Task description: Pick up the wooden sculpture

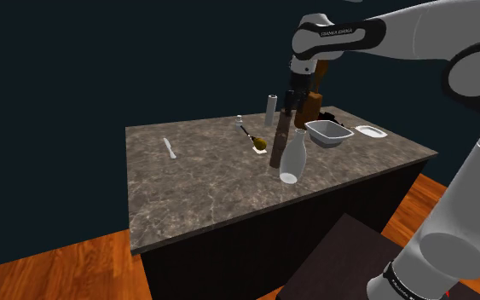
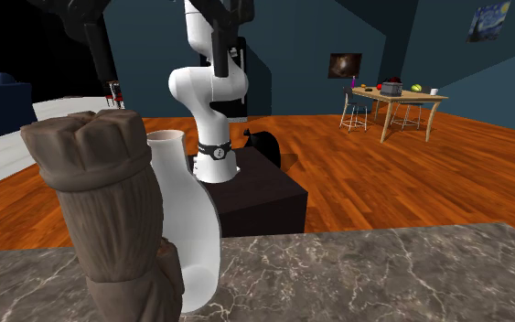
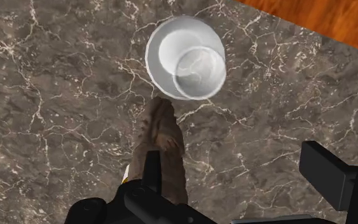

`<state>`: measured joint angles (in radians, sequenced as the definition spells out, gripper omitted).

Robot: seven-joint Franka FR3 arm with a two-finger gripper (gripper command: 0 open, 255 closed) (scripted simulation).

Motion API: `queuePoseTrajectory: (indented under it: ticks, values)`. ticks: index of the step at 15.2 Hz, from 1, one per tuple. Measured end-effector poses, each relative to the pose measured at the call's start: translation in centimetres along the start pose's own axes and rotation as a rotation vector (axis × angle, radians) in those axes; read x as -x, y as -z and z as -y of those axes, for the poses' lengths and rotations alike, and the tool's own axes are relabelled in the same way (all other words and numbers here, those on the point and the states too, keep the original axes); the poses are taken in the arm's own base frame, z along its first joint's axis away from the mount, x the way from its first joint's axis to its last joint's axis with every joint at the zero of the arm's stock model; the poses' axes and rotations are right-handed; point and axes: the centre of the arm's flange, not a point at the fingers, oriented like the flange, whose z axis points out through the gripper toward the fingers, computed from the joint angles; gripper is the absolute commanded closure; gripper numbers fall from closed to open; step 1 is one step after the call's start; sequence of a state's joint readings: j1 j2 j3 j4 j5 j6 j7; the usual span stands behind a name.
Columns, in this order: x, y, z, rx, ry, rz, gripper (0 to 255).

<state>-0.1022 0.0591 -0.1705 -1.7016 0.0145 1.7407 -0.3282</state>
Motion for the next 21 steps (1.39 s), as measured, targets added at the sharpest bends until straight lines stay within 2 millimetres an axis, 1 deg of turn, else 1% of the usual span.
queuePoseTrajectory:
  ticks: [1,3,4,6,9,12,15,16,21]
  values:
    - [-1.0,0.1,-0.7,0.0,0.001,-0.002,0]
    - [-3.2,-0.3,-2.5,-0.001,0.004,-0.006,0]
    - [-3.9,-0.2,-3.3,-0.001,0.005,-0.007,0]
    - [-6.4,-0.3,-5.0,-0.001,0.008,-0.011,0]
    - [-7.1,-1.7,-5.3,-0.002,0.009,-0.012,0]
    - [-7.2,-3.3,-5.5,-0.002,0.01,-0.013,0]
    - [-7.3,-4.3,-5.5,-0.002,0.01,-0.013,0]
    - [-7.3,-4.5,-5.6,-0.002,0.01,-0.013,255]
    - [-7.2,-4.6,-5.5,-0.002,0.01,-0.014,255]
